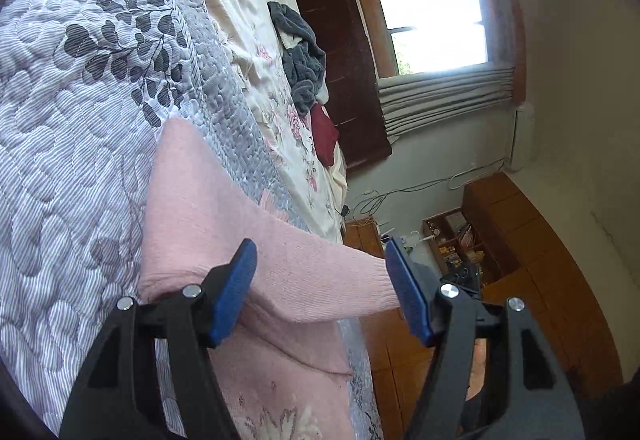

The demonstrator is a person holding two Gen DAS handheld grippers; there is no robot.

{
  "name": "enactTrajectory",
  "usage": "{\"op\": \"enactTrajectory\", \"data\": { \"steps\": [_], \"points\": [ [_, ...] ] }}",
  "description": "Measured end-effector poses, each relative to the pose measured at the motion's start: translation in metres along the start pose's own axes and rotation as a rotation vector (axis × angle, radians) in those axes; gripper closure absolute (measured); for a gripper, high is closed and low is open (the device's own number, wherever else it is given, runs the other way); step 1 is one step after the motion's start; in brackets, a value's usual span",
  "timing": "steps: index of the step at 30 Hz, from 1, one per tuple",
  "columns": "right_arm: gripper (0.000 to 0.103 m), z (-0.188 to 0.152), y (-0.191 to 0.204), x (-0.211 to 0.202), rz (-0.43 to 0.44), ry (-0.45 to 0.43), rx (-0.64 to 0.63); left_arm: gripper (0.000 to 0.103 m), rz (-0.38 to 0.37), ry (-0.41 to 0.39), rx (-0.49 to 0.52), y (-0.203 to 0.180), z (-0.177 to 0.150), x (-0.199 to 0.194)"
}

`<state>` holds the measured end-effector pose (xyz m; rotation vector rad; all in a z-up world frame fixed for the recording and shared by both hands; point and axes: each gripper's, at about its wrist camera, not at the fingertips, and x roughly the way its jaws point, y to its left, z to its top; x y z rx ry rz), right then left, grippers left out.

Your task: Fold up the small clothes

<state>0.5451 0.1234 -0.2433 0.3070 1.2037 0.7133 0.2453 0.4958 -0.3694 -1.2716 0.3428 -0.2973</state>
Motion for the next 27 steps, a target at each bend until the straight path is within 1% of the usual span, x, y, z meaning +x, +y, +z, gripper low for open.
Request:
{"op": "enactTrajectory", "data": {
  "steps": [2,6,9,11,13,18,21,24,27],
  "points": [
    [0.096,0.001,-0.015,-0.016,-0.024,-0.017,0.018,0.038,0.003,0.005,-0.004,0.002,-0.001,0.004],
    [0.096,-0.002,-0.049,-0.028,-0.059,-0.022,0.069,0.038,0.006,0.02,-0.011,0.007,-0.003,0.007],
    [0.096,-0.009,-0.073,-0.03,-0.063,-0.016,0.099,0.038,0.009,0.046,-0.037,0.012,-0.004,0.012],
    [0.096,-0.013,-0.09,-0.032,-0.062,-0.015,0.121,0.038,0.033,0.056,-0.019,0.007,-0.002,0.015],
    [0.096,-0.017,-0.107,-0.033,-0.058,-0.016,0.147,0.038,0.026,0.076,-0.022,0.003,0.0,0.02],
    [0.096,-0.027,-0.147,-0.034,-0.071,-0.007,0.195,0.038,0.087,0.241,0.049,-0.016,0.002,0.061],
    [0.096,-0.036,-0.168,-0.033,-0.08,0.001,0.224,0.038,0.134,0.323,0.099,-0.024,0.005,0.087],
    [0.096,-0.044,-0.185,-0.032,-0.072,0.006,0.249,0.039,0.176,0.385,0.122,-0.023,0.009,0.107],
    [0.096,-0.051,-0.2,-0.026,-0.073,0.02,0.269,0.039,0.233,0.42,0.127,-0.015,0.016,0.123]
  ]
}}
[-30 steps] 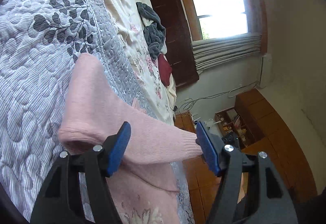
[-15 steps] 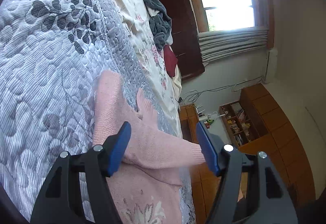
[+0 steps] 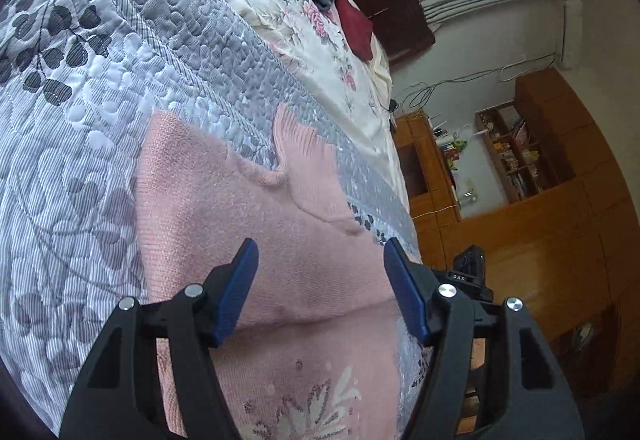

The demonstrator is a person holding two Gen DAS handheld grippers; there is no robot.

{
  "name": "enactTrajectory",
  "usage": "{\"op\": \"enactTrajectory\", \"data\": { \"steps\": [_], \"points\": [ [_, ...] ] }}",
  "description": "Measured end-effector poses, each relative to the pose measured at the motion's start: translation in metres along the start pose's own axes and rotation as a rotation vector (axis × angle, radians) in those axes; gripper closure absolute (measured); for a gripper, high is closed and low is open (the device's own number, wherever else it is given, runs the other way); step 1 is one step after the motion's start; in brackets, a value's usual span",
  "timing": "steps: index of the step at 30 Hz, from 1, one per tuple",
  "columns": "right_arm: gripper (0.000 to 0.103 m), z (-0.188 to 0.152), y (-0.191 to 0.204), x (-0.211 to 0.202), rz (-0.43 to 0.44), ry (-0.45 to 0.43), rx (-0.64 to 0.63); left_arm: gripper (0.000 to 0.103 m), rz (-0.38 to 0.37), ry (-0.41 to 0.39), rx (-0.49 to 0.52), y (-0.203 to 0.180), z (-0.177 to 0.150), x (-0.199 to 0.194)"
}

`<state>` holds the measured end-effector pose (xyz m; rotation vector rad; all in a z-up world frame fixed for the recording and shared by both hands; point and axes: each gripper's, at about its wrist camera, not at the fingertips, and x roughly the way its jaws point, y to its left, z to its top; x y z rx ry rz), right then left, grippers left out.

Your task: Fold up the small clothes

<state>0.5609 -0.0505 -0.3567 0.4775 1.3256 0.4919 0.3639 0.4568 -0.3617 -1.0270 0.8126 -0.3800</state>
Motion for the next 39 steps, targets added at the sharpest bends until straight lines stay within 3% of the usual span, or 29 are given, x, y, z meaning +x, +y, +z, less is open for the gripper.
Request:
{"op": "enactTrajectory", "data": {
  "steps": [3,7,9,11,13,16,19,20,21,23,25,29,31,32,33,36,39],
  "points": [
    [0.096,-0.003,-0.016,0.009,-0.008,0.012,0.023,0.04,0.074,0.037,-0.006,0.01,0.01,0.013],
    [0.095,-0.009,-0.037,0.028,-0.031,0.037,0.038,0.04,0.227,0.115,-0.018,0.033,0.017,0.034],
    [0.094,-0.009,-0.044,0.031,-0.032,0.04,0.025,0.049,0.265,0.14,-0.032,0.042,0.019,0.039],
    [0.09,-0.009,-0.042,0.013,-0.039,-0.018,0.023,0.05,0.247,0.131,-0.043,0.035,0.022,0.033],
    [0.088,-0.011,-0.033,-0.012,-0.001,-0.089,0.007,0.047,0.174,0.117,-0.013,0.017,0.023,0.024],
    [0.088,-0.019,-0.022,-0.017,0.087,-0.053,-0.022,0.042,0.1,0.143,0.014,0.002,0.018,0.023],
    [0.088,-0.034,-0.026,0.011,0.059,0.058,-0.045,0.042,0.191,0.201,0.028,0.009,0.006,0.037],
    [0.092,-0.037,-0.031,0.019,0.023,0.073,-0.051,0.044,0.242,0.225,0.011,0.018,0.002,0.044],
    [0.102,-0.038,-0.038,0.025,0.0,0.079,-0.051,0.047,0.272,0.247,-0.006,0.024,0.0,0.051],
    [0.102,-0.035,-0.043,0.022,0.015,0.076,-0.031,0.048,0.284,0.258,-0.004,0.026,0.001,0.053],
    [0.091,-0.026,-0.036,0.011,0.066,0.039,-0.039,0.045,0.254,0.239,0.03,0.014,0.01,0.05],
    [0.091,0.004,-0.036,0.016,0.11,0.015,-0.009,0.041,0.269,0.17,0.051,0.009,0.036,0.049],
    [0.096,0.015,-0.047,0.03,0.048,0.047,0.0,0.04,0.365,0.204,0.031,0.025,0.044,0.06],
    [0.101,0.019,-0.054,0.036,0.017,0.067,0.002,0.049,0.424,0.24,0.015,0.034,0.047,0.066],
    [0.103,0.022,-0.06,0.04,0.013,0.084,0.013,0.05,0.436,0.254,0.0,0.039,0.05,0.068],
    [0.093,0.035,-0.049,0.029,0.056,0.06,-0.011,0.05,0.379,0.235,0.049,0.021,0.076,0.065],
    [0.091,0.063,-0.029,0.026,0.105,0.02,-0.019,0.046,0.305,0.191,0.085,0.003,0.111,0.076]
  ]
}}
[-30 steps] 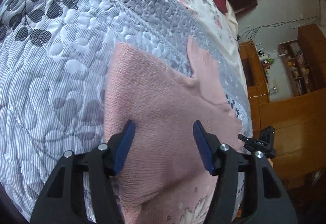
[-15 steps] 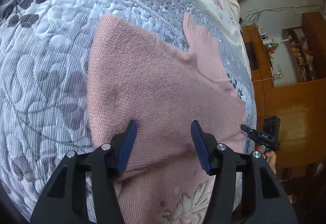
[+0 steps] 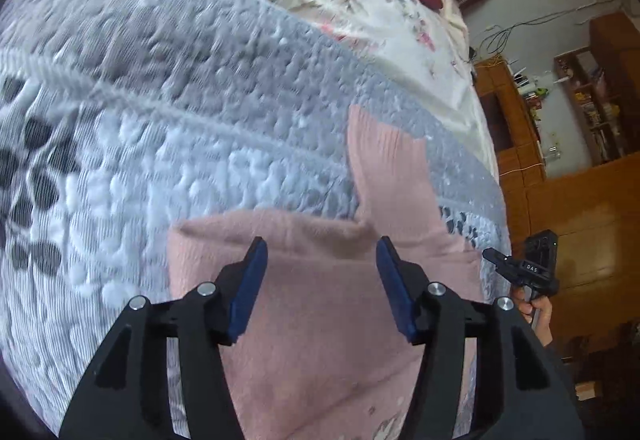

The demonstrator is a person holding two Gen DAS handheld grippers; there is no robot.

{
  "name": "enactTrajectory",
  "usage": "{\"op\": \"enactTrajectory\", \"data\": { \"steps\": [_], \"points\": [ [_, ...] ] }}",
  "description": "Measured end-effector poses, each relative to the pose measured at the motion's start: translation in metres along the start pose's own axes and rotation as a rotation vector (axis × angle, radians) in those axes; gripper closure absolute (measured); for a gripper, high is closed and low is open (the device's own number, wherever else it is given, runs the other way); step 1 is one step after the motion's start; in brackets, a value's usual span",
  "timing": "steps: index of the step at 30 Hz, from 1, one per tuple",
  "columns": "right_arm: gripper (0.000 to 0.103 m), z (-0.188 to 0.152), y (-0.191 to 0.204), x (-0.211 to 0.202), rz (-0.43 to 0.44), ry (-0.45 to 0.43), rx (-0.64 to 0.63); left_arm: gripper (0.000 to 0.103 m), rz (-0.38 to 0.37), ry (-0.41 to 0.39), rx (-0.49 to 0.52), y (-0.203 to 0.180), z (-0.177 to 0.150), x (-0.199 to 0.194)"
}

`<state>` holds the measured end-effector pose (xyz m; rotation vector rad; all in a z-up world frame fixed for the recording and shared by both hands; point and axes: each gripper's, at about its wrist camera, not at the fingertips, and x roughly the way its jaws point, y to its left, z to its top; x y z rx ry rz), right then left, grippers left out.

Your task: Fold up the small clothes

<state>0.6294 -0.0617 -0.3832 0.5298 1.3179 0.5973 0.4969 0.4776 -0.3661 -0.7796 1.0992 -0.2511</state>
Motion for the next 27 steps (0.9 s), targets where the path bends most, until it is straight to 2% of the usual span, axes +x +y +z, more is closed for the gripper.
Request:
{"op": "enactTrajectory", "data": {
  "steps": [3,8,13,18,19,21,22,23,25,27],
  "points": [
    [0.087,0.035,0.021,0.022,0.031,-0.009,0.002,0.046,-0.036,0.001,0.004,-0.014,0.036,0.026],
    [0.084,0.078,0.059,0.085,0.01,0.022,-0.058,0.046,-0.027,0.068,0.026,-0.04,0.072,0.104],
    [0.08,0.097,0.077,0.14,-0.023,0.049,-0.099,0.046,0.034,0.097,0.082,-0.051,0.088,0.158],
    [0.077,0.107,0.077,0.169,-0.03,0.068,-0.122,0.047,0.034,0.068,0.116,-0.056,0.1,0.173],
    [0.077,0.108,0.078,0.173,-0.021,0.073,-0.127,0.052,0.036,0.066,0.128,-0.057,0.1,0.174],
    [0.077,0.107,0.081,0.178,-0.011,0.077,-0.137,0.07,0.058,0.068,0.154,-0.059,0.102,0.176],
    [0.077,0.107,0.082,0.18,-0.015,0.078,-0.146,0.086,0.063,0.075,0.159,-0.059,0.102,0.177],
    [0.078,0.107,0.084,0.181,-0.024,0.076,-0.156,0.089,0.073,0.074,0.167,-0.06,0.102,0.177],
    [0.089,0.107,0.087,0.18,-0.046,0.066,-0.172,0.096,0.089,0.06,0.18,-0.063,0.105,0.175],
    [0.091,0.106,0.093,0.174,-0.073,0.05,-0.199,0.097,0.08,0.039,0.18,-0.068,0.108,0.169]
  ]
}}
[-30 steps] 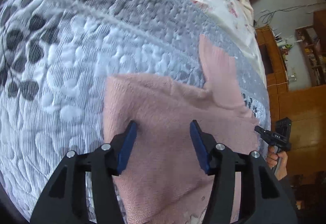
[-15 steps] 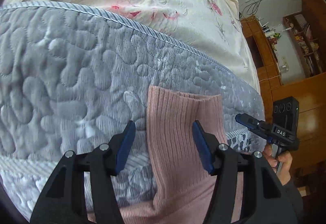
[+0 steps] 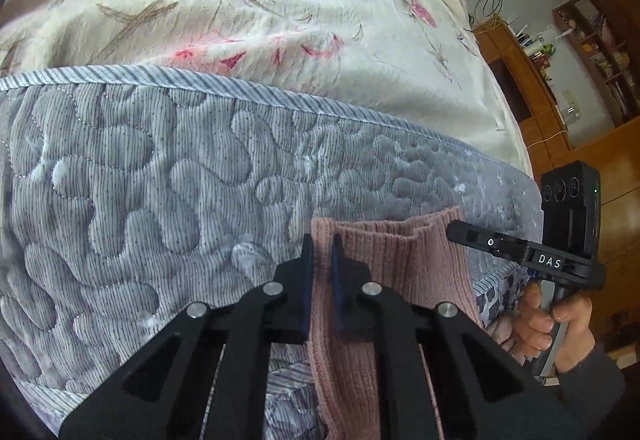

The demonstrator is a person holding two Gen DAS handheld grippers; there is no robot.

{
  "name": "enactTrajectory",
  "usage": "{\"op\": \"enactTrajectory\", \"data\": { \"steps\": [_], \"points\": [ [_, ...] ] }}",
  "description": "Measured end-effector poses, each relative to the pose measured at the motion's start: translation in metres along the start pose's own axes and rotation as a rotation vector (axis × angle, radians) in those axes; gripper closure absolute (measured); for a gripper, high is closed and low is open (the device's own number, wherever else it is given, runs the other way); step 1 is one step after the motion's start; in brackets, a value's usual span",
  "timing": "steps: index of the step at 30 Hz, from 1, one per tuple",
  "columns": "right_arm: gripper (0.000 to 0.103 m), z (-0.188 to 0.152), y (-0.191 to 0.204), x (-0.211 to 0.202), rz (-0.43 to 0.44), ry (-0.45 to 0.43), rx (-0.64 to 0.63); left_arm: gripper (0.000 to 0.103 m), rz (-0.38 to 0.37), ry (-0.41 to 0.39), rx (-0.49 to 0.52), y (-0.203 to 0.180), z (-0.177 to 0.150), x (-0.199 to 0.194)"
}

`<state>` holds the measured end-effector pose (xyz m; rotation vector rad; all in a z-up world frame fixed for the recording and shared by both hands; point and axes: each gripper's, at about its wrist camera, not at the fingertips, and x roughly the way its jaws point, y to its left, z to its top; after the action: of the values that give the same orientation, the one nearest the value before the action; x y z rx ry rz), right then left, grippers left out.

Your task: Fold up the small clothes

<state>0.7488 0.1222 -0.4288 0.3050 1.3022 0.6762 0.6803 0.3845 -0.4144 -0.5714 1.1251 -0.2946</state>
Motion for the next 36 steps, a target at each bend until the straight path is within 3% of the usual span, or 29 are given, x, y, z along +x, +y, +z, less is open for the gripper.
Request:
{"op": "enactTrajectory", "data": {
  "steps": [10,19,26,36],
  "points": [
    [0.092,-0.019,0.048,-0.079,0.023,-0.081,-0.116,0.098,-0.027,-0.074,0.182,-0.056,-0.015,-0.091],
    [0.092,-0.073,0.102,-0.143,0.032,-0.112,-0.216,0.098,-0.024,-0.076,0.313,-0.098,-0.066,-0.156],
    [0.092,-0.132,0.106,-0.158,0.018,-0.091,-0.238,0.098,-0.01,-0.031,0.368,-0.108,-0.124,-0.172],
    [0.092,-0.213,0.093,-0.137,-0.009,0.007,-0.258,0.098,0.036,0.091,0.402,-0.1,-0.203,-0.152]
  ]
}}
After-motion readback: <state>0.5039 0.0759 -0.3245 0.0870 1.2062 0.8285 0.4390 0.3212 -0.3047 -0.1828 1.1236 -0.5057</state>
